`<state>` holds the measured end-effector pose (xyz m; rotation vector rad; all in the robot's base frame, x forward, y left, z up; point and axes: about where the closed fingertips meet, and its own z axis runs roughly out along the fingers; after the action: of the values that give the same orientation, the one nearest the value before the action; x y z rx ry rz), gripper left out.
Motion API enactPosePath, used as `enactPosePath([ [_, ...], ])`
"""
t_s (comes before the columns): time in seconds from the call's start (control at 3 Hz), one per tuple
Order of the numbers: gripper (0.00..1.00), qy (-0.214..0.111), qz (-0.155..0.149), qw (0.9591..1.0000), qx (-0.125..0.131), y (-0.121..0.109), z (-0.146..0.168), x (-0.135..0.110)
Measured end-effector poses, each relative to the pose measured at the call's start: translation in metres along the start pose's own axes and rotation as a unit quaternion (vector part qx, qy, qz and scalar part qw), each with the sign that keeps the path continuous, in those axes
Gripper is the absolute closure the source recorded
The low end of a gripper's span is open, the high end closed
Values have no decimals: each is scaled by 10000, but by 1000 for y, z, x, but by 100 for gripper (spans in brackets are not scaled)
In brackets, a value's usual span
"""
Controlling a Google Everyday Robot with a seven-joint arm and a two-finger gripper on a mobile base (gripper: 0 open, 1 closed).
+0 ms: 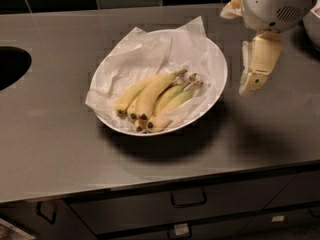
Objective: Pick banana from white bowl
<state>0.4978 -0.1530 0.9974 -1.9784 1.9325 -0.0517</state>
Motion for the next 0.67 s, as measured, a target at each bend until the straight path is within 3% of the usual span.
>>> enactPosePath([
  [0.67, 0, -95, -560, 9982, -199, -5, 10, -30],
])
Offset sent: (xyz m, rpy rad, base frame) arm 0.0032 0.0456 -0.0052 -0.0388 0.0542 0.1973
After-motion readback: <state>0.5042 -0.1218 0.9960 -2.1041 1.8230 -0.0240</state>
